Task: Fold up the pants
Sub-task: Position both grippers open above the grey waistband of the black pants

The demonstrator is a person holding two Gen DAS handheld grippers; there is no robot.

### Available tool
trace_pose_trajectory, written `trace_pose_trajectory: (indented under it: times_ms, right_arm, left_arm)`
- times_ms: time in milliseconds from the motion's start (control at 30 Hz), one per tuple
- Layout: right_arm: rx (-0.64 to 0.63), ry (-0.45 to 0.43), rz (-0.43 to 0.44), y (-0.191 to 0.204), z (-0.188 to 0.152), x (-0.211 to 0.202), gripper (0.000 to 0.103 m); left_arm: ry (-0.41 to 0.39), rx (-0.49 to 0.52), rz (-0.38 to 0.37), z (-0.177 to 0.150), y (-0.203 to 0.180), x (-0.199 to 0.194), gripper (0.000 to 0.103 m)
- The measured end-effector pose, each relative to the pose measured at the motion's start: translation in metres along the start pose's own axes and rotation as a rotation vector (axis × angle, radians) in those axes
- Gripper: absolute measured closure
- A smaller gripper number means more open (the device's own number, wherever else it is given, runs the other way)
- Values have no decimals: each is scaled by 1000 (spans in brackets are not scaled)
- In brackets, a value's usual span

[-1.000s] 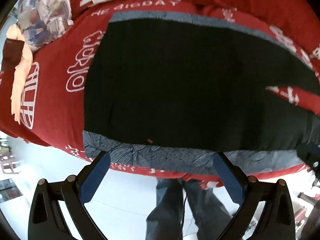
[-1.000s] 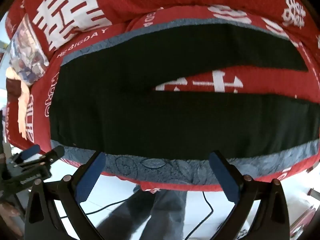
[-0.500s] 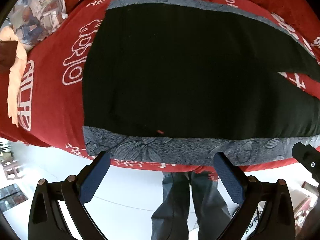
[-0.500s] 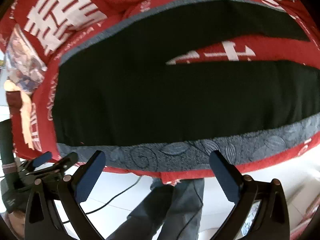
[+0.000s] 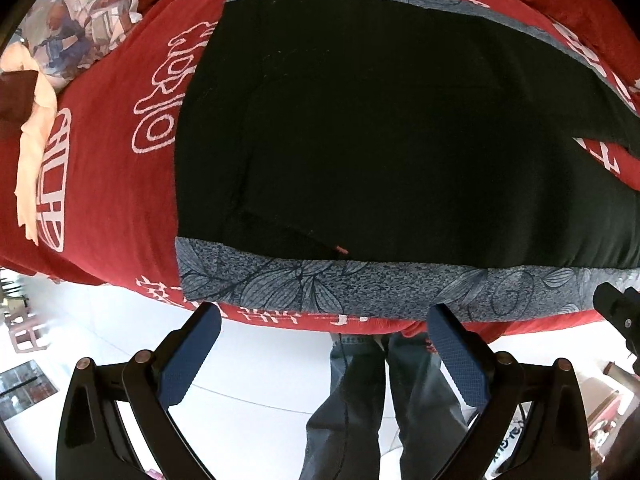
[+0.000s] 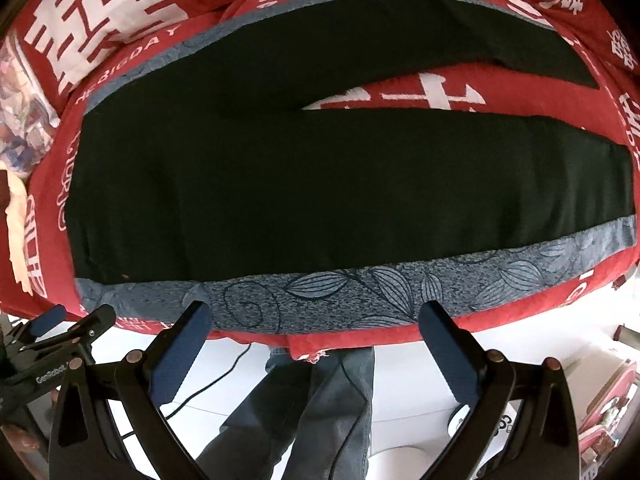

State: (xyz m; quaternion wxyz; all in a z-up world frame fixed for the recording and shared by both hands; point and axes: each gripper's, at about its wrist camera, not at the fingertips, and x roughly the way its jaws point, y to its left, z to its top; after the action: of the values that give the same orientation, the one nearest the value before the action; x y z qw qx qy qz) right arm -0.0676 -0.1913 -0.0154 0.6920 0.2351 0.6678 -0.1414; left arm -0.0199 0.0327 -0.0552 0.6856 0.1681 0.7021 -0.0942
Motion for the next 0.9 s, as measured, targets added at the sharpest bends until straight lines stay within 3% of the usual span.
trace_pose_trajectory:
  times_ms: [900]
  right_arm:
    - [23,-52,11,-3,1,-14,0]
  left_arm:
    - [-24,8,11,0,-7,-11,0]
